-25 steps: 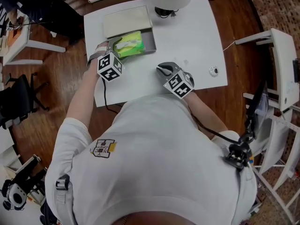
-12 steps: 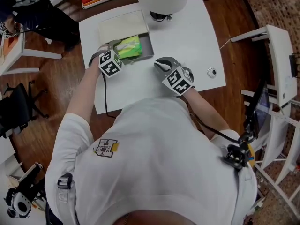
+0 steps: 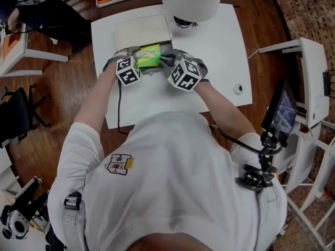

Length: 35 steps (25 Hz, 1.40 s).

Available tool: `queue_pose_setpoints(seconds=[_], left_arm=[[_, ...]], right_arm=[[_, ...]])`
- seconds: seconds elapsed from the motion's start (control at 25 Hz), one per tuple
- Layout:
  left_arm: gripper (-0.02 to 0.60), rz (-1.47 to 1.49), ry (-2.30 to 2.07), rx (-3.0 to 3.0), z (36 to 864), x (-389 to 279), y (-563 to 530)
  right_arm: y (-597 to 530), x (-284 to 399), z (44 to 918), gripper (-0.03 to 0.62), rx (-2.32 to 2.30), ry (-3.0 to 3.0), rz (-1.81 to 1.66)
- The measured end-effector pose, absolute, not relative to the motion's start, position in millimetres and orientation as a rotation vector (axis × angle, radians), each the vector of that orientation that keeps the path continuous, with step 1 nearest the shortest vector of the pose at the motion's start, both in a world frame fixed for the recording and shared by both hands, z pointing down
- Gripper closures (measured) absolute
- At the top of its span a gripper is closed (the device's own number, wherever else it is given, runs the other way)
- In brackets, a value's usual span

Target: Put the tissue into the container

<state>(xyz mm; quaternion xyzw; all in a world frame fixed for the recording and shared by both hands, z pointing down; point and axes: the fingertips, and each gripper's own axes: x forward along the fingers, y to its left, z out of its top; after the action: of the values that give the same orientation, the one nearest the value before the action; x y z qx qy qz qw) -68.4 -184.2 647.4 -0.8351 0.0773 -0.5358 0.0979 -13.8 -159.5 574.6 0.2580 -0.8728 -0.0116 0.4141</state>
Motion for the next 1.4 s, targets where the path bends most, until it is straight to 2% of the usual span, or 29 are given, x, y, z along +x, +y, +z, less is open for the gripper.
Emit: queue_pose_setpoints(seconds=[0.24, 0.64, 1.04, 1.4], left_arm=[[0.196, -1.549, 0.194, -2.488, 645, -66, -183], [0.172, -1.409, 0.225, -2.597, 620, -76, -185], [0.173, -1.25, 0.492, -2.706, 586, -92, -184], [0.173, -1.092, 0.812, -2.823, 578, -104, -131]], right_arm=[[-169, -36, 624, 0.556, 0.462, -2.053, -0.097], [-174, -43, 627, 0.556, 0.459, -2.055, -0.085], [-174, -42, 629, 0.556, 0.457, -2.069, -0.094], [-173, -41, 623, 0.554, 0.448, -2.104, -0.098]])
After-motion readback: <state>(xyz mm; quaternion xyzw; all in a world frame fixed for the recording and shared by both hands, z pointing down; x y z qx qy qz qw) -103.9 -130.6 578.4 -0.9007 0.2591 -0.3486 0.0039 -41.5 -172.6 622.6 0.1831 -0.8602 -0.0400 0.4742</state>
